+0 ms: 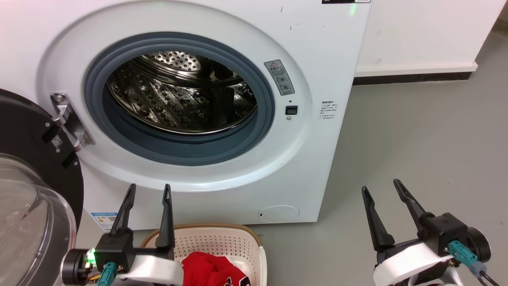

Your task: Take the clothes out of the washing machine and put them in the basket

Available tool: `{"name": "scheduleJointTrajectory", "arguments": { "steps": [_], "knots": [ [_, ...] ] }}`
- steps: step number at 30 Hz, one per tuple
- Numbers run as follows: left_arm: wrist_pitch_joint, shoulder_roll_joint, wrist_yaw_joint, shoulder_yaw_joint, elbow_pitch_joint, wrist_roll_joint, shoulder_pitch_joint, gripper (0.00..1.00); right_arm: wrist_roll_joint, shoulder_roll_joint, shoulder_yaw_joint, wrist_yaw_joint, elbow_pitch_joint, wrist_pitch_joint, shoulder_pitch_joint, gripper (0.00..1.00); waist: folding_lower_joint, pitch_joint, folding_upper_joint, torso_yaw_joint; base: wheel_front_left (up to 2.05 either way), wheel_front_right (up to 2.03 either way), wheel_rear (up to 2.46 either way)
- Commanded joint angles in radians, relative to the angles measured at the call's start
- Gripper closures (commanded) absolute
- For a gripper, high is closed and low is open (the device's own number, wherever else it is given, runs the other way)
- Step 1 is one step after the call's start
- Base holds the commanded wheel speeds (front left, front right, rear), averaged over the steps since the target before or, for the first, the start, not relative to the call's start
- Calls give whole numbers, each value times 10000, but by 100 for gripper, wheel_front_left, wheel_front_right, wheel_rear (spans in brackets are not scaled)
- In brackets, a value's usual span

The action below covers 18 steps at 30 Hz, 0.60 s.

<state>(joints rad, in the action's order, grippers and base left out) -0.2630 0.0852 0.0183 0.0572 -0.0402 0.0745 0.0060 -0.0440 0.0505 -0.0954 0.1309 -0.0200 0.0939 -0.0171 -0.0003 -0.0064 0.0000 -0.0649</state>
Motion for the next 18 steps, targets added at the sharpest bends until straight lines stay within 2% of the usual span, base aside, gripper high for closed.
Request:
{"name": "scheduleJointTrajectory", "arguments": {
  "steps": [1,18],
  "knots": [
    [33,46,84,-14,173,20,231,0,12,-7,-1,-5,-82,-36,-124,0,3,-46,0,50,0,0,0],
    [460,100,241,68,884,258,825,0,-93,-7,-47,-3,-259,-115,-298,0,3,-56,0,206,0,0,0]
  ]
}}
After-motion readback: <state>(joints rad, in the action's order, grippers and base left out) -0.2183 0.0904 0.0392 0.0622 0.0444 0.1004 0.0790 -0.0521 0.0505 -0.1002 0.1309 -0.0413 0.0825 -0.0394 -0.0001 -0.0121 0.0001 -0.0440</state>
